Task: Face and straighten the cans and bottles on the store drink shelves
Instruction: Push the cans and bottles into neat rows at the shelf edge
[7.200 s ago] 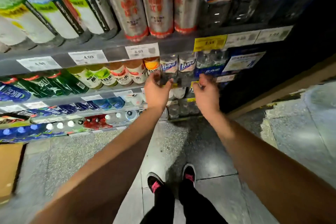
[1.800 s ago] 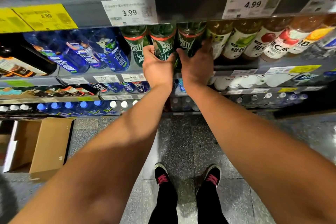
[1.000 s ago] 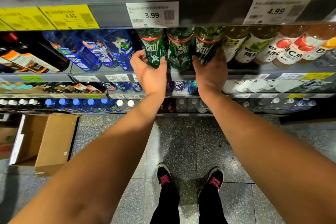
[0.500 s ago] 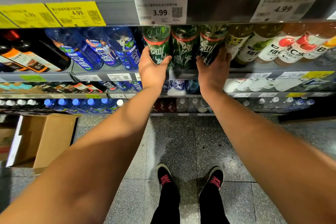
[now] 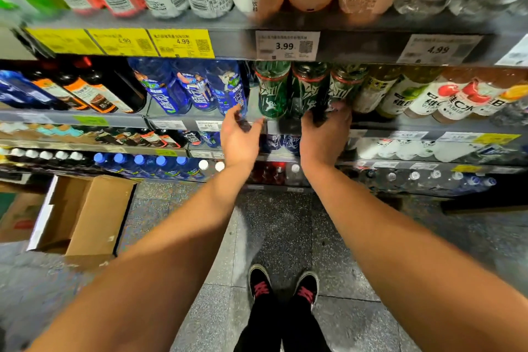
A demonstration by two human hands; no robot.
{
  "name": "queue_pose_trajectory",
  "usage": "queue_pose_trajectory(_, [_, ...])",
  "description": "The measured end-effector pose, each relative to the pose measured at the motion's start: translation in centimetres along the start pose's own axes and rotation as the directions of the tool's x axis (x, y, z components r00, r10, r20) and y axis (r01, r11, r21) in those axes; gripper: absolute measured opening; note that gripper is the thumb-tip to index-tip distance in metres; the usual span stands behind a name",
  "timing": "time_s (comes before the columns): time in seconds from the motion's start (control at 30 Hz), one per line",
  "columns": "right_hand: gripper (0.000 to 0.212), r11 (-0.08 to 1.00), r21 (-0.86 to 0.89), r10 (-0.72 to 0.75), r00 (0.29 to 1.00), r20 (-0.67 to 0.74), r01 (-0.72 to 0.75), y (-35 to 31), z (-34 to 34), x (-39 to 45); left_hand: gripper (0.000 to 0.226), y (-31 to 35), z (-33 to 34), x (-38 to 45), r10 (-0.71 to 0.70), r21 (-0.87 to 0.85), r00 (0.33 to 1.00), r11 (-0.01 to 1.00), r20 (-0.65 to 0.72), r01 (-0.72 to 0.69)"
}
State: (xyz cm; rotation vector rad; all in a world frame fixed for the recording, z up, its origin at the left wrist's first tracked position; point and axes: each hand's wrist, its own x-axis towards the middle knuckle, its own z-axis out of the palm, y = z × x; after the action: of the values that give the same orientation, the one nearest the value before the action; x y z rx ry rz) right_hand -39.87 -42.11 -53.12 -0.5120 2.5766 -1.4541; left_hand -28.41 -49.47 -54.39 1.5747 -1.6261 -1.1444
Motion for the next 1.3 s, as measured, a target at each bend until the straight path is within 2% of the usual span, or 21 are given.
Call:
queue_pose_trajectory(0.1, [0.042,0.997,0.076,0.01,0.994,0.107,-0.019,-1.4,1.1,-2.3,0.036,-1.4,-2.9,-0.2,-0.005,-0.021,0.997,1.0,-0.073,0.004])
queue_pose_trajectory(0.2, [0.037,0.994,0.104,-0.052,0.976,0.211,0.03,-2.3,2.7,-4.6,0.035,-3.1,-5.9,0.4,0.0,0.015,0.993,1.0,-0.12,0.002])
queue_pose_trajectory(0.3, [0.035,0.989,0.143,-0.078,0.954,0.289,0.037,-3.9,4.3,-6.9,0.041,-4.1,-8.6,1.6,0.006,0.057,0.985,0.998,-0.175,0.004])
queue_pose_trajectory(0.47, [0.033,0.989,0.145,-0.071,0.888,0.455,0.005,-6.9,7.9,-9.3,0.054,-4.9,-11.9,5.8,-0.042,-0.014,0.979,0.999,-0.202,0.039])
queue_pose_trajectory(0.57, [0.044,0.994,0.112,-0.068,0.839,0.54,0.009,-8.3,10.9,-10.6,0.07,-5.8,-12.8,8.8,-0.041,-0.04,0.979,0.999,-0.197,0.033])
queue_pose_trajectory(0.63, [0.054,0.995,0.098,-0.062,0.85,0.524,0.012,-9.1,12.7,-11.2,0.077,-6.3,-13.2,10.9,-0.007,-0.062,0.984,0.998,-0.178,-0.004])
queue_pose_trajectory(0.73, [0.061,0.997,0.062,-0.074,0.889,0.453,0.051,-9.9,15.2,-11.6,0.063,-6.8,-13.4,13.2,0.131,-0.158,0.983,0.976,-0.131,-0.151])
queue_pose_trajectory(0.8, [0.064,0.997,0.034,-0.075,0.916,0.395,0.067,-10.2,16.5,-11.8,0.058,-6.8,-13.4,14.1,0.185,-0.159,0.976,0.966,-0.115,-0.202])
queue_pose_trajectory(0.9, [0.071,0.998,0.011,-0.069,0.95,0.305,0.069,-10.5,18.4,-11.9,0.067,-6.5,-13.8,14.7,0.189,-0.089,0.979,0.977,-0.08,-0.196])
queue_pose_trajectory(1.0, [0.077,1.0,0.004,-0.029,0.965,0.259,0.029,-10.9,20.2,-12.0,0.063,-7.2,-14.4,15.6,0.179,-0.025,0.981,0.983,-0.072,-0.181])
queue_pose_trajectory(1.2, [0.073,0.998,0.059,0.02,0.993,0.113,-0.027,-11.1,22.1,-11.6,0.067,-7.8,-15.1,16.1,0.191,-0.024,0.977,0.981,-0.094,-0.194])
queue_pose_trajectory(1.3, [0.077,0.998,0.041,0.048,0.997,0.061,-0.05,-11.2,22.9,-11.1,0.07,-7.9,-15.3,16.4,0.19,-0.013,0.976,0.981,-0.102,-0.192])
